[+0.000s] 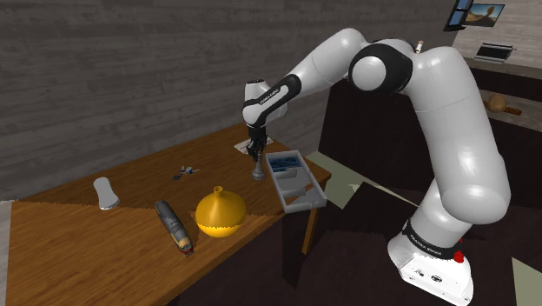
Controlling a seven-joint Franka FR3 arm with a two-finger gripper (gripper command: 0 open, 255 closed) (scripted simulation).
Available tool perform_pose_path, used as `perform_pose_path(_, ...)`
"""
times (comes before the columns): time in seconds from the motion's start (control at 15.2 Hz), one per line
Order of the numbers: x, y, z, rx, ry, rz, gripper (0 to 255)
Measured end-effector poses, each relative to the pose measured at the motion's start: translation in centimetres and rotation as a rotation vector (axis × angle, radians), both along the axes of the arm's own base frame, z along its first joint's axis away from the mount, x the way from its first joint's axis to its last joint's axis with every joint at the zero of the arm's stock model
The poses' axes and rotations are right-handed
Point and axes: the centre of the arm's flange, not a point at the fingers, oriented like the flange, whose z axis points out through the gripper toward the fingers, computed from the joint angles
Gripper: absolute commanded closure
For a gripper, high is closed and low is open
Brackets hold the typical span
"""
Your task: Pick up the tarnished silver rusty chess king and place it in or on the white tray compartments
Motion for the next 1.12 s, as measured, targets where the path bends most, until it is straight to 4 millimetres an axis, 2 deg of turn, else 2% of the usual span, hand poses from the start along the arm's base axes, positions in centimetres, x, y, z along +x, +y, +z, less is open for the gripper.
perform_pose_path(1.12,0.2,0.1,9.1,0.0,0.0,0.0,255)
